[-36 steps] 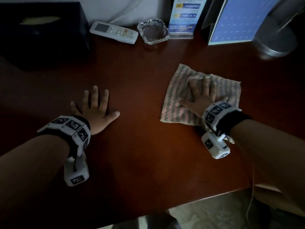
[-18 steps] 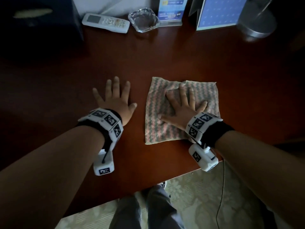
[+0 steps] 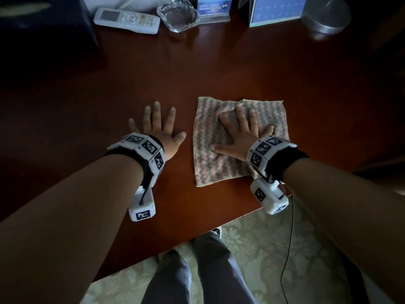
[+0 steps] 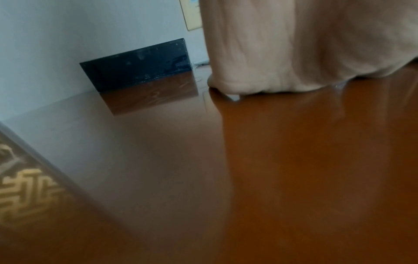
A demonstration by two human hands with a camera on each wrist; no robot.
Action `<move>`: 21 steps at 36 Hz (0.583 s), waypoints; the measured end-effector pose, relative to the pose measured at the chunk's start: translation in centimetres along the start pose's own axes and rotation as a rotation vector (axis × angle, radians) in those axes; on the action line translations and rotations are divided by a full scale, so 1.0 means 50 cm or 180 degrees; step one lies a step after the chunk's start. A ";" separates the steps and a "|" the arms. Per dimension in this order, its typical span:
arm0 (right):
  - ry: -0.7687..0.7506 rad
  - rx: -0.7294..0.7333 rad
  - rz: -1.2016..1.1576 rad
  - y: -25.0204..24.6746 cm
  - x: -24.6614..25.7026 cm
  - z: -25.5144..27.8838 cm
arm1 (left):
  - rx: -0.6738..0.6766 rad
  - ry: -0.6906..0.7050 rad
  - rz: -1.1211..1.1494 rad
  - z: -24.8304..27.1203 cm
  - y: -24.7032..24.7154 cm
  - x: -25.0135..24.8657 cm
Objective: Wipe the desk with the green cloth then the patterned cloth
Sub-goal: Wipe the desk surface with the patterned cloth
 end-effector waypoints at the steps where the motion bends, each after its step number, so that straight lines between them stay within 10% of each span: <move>1: 0.0017 0.0008 -0.0004 -0.004 -0.002 -0.004 | 0.0019 0.0004 -0.0005 0.000 -0.001 0.000; 21: -0.0003 -0.0065 0.0152 -0.100 -0.037 -0.122 | 0.0169 0.0010 0.0065 -0.012 0.003 0.002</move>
Point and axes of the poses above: each hand's wrist, its own z-axis away from the middle knuckle, its own y-axis out of the palm, x = y × z, the point moved 2 cm from there along -z, towards the middle knuckle, and after that the axes turned 10 degrees about -y, right-handed, at the moved point
